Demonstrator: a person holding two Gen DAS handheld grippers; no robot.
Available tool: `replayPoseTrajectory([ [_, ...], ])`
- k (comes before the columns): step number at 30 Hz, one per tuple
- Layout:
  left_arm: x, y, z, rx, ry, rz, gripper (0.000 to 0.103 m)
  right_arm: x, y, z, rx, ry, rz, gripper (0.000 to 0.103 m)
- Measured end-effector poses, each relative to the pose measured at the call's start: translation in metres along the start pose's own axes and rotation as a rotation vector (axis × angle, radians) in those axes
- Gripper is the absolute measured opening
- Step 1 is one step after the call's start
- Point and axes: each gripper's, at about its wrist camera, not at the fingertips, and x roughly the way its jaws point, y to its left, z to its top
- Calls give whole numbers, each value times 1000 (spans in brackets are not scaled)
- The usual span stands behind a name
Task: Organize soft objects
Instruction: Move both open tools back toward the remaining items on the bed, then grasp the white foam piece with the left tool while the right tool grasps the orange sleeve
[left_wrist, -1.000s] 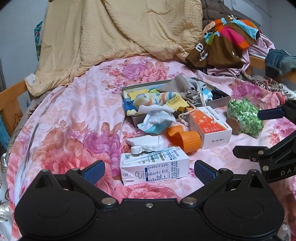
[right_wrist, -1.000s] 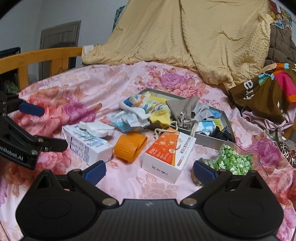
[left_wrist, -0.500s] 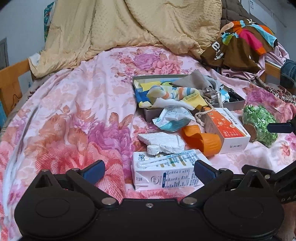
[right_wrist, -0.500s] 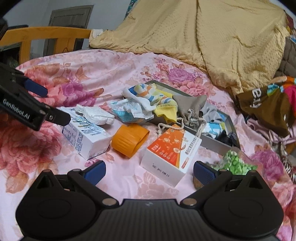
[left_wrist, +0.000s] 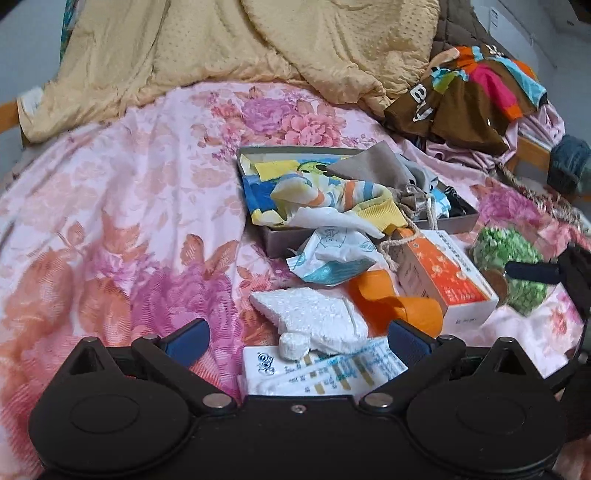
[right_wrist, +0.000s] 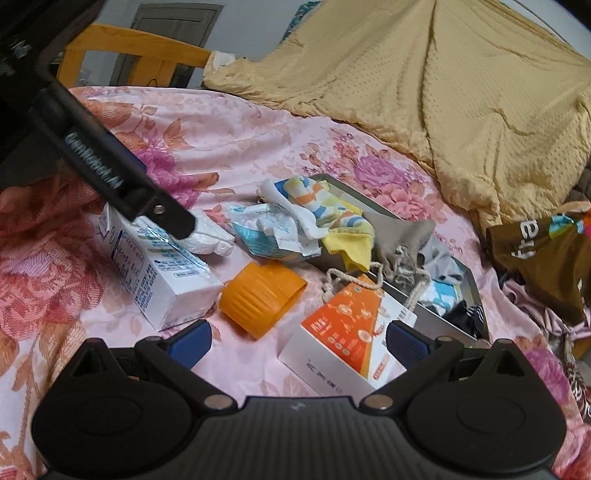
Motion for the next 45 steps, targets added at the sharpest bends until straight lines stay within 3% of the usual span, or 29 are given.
replayPoseTrajectory([
  [11, 28, -2, 0, 29, 36, -77, 101, 19, 13, 2, -119, -8, 6, 92],
  [13, 33, -1, 1, 21, 45, -97, 96, 23, 15, 3, -144, -9, 10, 90],
  [17, 39, 3, 2, -4, 53, -119, 92, 31, 18, 3, -182, -6, 19, 76],
  [25, 45, 11, 0, -59, 56, -120, 83, 41, 26, 2, -245, -26, 37, 68],
  [30, 45, 13, -1, -68, 53, -113, 80, 41, 30, 1, -269, -36, 60, 51],
  [45, 45, 22, 1, -131, 52, -76, 59, 38, 30, 1, -259, -34, 91, 37],
])
